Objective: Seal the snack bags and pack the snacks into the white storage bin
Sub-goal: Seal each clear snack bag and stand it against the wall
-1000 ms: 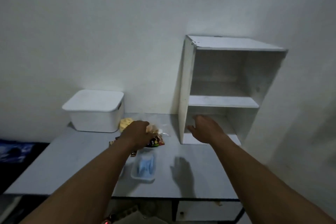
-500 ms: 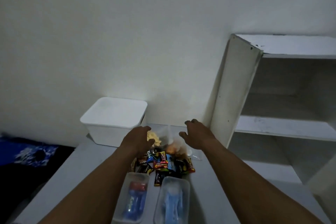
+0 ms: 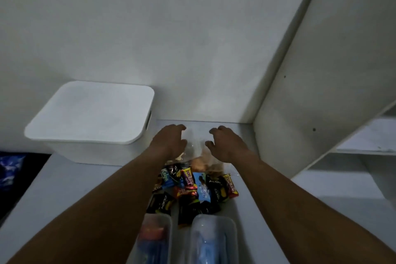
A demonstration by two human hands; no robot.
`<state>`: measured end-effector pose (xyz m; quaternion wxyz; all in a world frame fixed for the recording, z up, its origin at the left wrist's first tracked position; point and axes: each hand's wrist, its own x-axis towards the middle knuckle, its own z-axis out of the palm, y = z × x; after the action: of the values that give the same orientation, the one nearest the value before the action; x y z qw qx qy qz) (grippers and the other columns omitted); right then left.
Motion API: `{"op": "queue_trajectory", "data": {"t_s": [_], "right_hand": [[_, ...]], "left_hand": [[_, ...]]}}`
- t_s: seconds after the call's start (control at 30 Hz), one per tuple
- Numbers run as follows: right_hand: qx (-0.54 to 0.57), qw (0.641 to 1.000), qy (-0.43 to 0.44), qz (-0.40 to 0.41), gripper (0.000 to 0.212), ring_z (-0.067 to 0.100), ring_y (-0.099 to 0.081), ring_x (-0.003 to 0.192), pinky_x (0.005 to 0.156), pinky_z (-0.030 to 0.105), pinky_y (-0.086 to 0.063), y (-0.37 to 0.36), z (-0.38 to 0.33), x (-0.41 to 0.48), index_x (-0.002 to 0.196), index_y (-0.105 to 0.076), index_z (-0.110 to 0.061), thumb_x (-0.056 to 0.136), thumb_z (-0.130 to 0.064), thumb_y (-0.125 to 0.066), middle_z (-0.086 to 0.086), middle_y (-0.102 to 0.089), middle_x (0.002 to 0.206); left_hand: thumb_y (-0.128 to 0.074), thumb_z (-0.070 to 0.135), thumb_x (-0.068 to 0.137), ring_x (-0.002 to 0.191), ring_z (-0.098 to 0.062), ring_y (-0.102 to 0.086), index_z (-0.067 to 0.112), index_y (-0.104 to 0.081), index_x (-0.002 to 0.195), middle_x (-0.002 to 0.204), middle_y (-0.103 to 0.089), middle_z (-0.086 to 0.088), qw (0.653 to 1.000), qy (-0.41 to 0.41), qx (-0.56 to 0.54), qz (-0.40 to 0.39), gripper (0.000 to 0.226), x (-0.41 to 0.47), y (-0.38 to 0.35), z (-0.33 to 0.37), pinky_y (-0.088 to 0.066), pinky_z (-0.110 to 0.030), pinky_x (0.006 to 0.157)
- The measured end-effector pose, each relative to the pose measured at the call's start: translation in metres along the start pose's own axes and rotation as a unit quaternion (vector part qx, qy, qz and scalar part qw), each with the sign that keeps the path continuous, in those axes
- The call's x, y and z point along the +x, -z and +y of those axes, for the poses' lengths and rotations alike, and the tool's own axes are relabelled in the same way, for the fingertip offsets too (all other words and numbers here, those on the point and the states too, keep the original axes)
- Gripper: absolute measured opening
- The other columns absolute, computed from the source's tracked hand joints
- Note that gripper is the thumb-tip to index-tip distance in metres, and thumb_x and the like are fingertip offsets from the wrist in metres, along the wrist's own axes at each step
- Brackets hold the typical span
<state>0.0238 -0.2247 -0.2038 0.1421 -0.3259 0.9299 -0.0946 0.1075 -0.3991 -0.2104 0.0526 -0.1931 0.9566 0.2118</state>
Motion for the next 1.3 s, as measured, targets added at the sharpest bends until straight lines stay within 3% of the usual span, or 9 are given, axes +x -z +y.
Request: {"op": "queue_trajectory", "data": {"t_s": [0.37,0.5,0.63,0.73,0.8,0.93,1.1,1.2,1.3], "right_hand": [[-0.062,0.998,-0.010,-0.009,0.051,0.032,-0.045,0.117,0.093,0.043,-0.037,-0.051,-0.005,0.053,0.115,-0.068,-0.013,0.094,-0.055,-0.048,0.011,-0.059,0.117],[-0.045,0.998,-0.033,-0.016,0.034,0.031,-0.040,0.115,0.085,0.043,-0.029,-0.050,-0.007,0.058,0.097,-0.072,-0.017,0.094,-0.046,-0.055,0.005,-0.061,0.101],[0.011,0.998,-0.056,-0.010,0.025,0.030,-0.038,0.113,0.081,0.041,-0.025,-0.045,-0.011,0.060,0.090,-0.074,-0.017,0.093,-0.036,-0.059,0.002,-0.065,0.094],[0.068,0.995,-0.069,-0.023,0.022,0.028,-0.040,0.111,0.087,0.042,-0.030,-0.036,-0.014,0.058,0.089,-0.071,-0.016,0.091,-0.033,-0.059,0.002,-0.066,0.093],[0.150,0.985,-0.075,-0.031,0.015,0.024,-0.054,0.104,0.089,0.039,-0.041,-0.028,-0.014,0.053,0.086,-0.068,-0.017,0.089,-0.030,-0.061,0.002,-0.069,0.092],[0.346,0.933,-0.097,-0.033,0.009,0.024,-0.070,0.080,0.073,0.039,-0.057,-0.013,-0.012,0.041,0.076,-0.062,-0.019,0.081,-0.027,-0.063,0.004,-0.074,0.083],[0.386,0.920,-0.070,0.005,0.007,0.017,-0.063,0.066,0.072,0.043,-0.056,0.022,-0.014,0.021,0.076,-0.064,-0.022,0.078,-0.028,-0.061,-0.001,-0.071,0.071],[0.389,0.919,-0.044,0.041,0.008,0.015,-0.066,0.067,0.073,0.042,-0.058,0.049,-0.019,0.007,0.076,-0.067,-0.024,0.083,-0.026,-0.063,-0.003,-0.072,0.071],[0.384,0.921,-0.014,0.060,0.015,0.014,-0.070,0.072,0.075,0.039,-0.057,0.079,-0.027,-0.007,0.079,-0.072,-0.018,0.088,-0.023,-0.061,-0.002,-0.076,0.075]], "left_hand": [[-0.056,0.014,0.091,0.135,-0.035,-0.042,0.018,-0.033,0.152,0.148,-0.046,-0.014,0.998,0.009,0.011,-0.062,0.065,0.097,-0.043,-0.024,-0.040,-0.043,0.110],[-0.057,0.013,0.087,0.127,-0.031,-0.051,0.028,-0.044,0.144,0.141,-0.056,-0.009,0.997,0.032,-0.006,-0.072,0.060,0.106,-0.051,-0.031,-0.047,-0.043,0.103],[-0.058,0.014,0.089,0.110,-0.028,-0.061,0.029,-0.060,0.124,0.124,-0.065,-0.008,0.998,0.041,-0.038,-0.029,0.038,0.104,-0.046,-0.034,-0.051,-0.041,0.095],[-0.058,0.016,0.091,0.105,-0.027,-0.060,0.023,-0.062,0.111,0.117,-0.065,-0.008,0.998,0.032,-0.051,-0.013,0.021,0.100,-0.035,-0.031,-0.051,-0.039,0.091],[-0.057,0.013,0.091,0.101,-0.026,-0.062,0.018,-0.062,0.104,0.114,-0.067,-0.008,0.998,0.017,-0.054,-0.007,0.015,0.096,-0.024,-0.027,-0.051,-0.036,0.087],[-0.055,0.013,0.092,0.102,-0.029,-0.061,0.013,-0.062,0.101,0.111,-0.067,-0.009,0.999,0.009,-0.048,0.003,0.012,0.081,0.004,-0.013,-0.050,-0.035,0.085],[-0.056,0.017,0.093,0.100,-0.028,-0.063,0.021,-0.061,0.094,0.111,-0.068,-0.008,0.997,0.027,-0.066,0.037,0.006,0.052,0.047,0.004,-0.051,-0.036,0.086],[-0.055,0.019,0.094,0.095,-0.030,-0.064,0.025,-0.057,0.087,0.107,-0.068,-0.010,0.993,0.037,-0.093,0.059,0.009,0.032,0.074,0.014,-0.049,-0.031,0.077],[-0.054,0.019,0.094,0.099,-0.029,-0.062,0.022,-0.059,0.090,0.107,-0.068,-0.009,0.988,0.045,-0.123,0.088,0.007,0.011,0.101,0.025,-0.046,-0.030,0.080]]}}
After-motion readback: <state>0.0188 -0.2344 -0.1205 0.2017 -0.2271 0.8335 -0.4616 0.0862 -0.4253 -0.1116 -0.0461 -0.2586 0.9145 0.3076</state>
